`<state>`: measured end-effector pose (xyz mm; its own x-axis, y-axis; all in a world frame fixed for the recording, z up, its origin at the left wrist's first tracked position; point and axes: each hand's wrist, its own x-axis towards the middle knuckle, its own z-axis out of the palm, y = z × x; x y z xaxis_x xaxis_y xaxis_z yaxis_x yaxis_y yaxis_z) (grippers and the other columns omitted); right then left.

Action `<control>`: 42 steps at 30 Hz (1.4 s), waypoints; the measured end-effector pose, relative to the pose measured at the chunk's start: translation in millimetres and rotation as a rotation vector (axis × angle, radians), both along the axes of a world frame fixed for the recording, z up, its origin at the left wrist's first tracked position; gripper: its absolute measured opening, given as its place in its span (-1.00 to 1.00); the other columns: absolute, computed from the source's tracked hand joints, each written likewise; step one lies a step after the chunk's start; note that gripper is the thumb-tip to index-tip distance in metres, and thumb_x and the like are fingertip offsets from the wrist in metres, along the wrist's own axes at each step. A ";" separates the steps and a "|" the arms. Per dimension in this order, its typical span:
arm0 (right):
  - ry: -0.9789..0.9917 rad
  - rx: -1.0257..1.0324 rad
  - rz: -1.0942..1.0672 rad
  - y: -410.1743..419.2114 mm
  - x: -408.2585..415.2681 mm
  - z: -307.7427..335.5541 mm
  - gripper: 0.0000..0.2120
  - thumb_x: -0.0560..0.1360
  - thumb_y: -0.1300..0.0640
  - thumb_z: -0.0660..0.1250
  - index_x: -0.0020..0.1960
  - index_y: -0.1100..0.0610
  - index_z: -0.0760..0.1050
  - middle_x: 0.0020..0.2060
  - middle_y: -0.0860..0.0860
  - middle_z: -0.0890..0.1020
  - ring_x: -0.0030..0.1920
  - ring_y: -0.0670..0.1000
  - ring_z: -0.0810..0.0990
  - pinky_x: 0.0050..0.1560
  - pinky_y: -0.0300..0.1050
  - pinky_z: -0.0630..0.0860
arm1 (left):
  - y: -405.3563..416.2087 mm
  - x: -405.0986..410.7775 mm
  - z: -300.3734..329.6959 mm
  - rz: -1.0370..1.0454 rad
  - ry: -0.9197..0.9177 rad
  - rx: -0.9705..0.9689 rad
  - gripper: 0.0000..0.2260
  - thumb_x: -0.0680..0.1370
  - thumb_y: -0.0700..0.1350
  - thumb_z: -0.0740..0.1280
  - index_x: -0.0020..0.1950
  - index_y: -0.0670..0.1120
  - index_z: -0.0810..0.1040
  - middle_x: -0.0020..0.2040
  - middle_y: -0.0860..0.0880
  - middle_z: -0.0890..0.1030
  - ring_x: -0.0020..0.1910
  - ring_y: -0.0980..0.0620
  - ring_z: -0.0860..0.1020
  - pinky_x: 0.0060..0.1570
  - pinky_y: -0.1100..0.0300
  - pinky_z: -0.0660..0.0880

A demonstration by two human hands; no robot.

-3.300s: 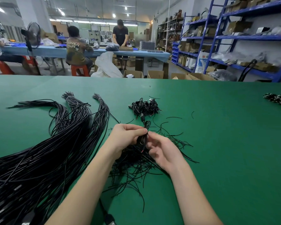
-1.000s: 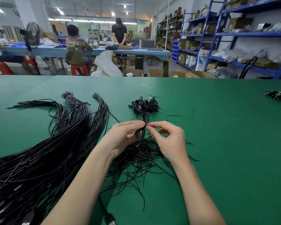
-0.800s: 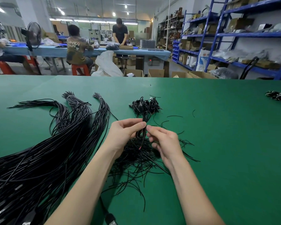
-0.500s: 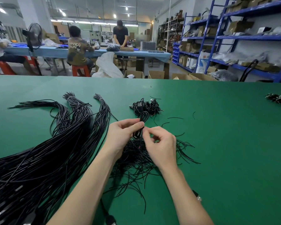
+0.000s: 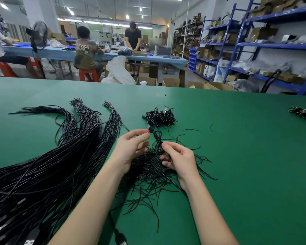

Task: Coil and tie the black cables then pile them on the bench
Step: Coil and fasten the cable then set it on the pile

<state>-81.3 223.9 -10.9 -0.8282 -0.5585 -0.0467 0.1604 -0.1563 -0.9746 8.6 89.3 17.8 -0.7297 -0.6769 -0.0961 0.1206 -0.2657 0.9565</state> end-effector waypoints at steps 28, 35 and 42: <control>0.053 0.215 -0.236 -73.5 -117.1 15.7 -0.71 0.55 0.28 0.37 0.25 0.12 0.62 0.05 0.03 0.68 0.07 0.03 0.66 0.29 0.05 0.58 | -2.8 -2.7 -9.0 -0.054 -0.075 -0.016 -0.82 0.59 -0.09 0.41 0.16 -0.10 0.64 -0.09 0.01 0.74 -0.24 0.11 0.65 -0.26 0.27 0.58; 0.266 0.230 -0.158 -31.1 -57.8 19.7 -0.86 0.55 0.20 0.39 0.00 0.01 0.68 -0.12 -0.06 0.72 -0.10 -0.06 0.67 -0.03 -0.11 0.66 | 1.6 -2.6 -7.2 -0.067 -0.096 -0.038 -0.82 0.59 -0.08 0.41 0.15 -0.11 0.64 -0.11 0.02 0.73 -0.27 0.12 0.64 -0.28 0.29 0.57; 0.624 0.377 -0.311 -7.3 -2.3 -23.1 -0.92 0.53 0.01 0.38 -0.11 -0.14 0.62 -0.25 -0.22 0.68 -0.19 -0.25 0.62 -0.15 -0.23 0.56 | 3.3 -3.1 -6.3 -0.067 -0.130 -0.116 -0.82 0.59 -0.07 0.40 0.14 -0.12 0.64 -0.14 0.04 0.71 -0.27 0.11 0.63 -0.23 0.27 0.56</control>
<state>-83.6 216.6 -34.1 -0.8794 -0.3357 0.3376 -0.4298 0.2546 -0.8663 5.5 92.6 11.5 -0.7601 -0.6392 -0.1168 -0.0207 -0.1559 0.9876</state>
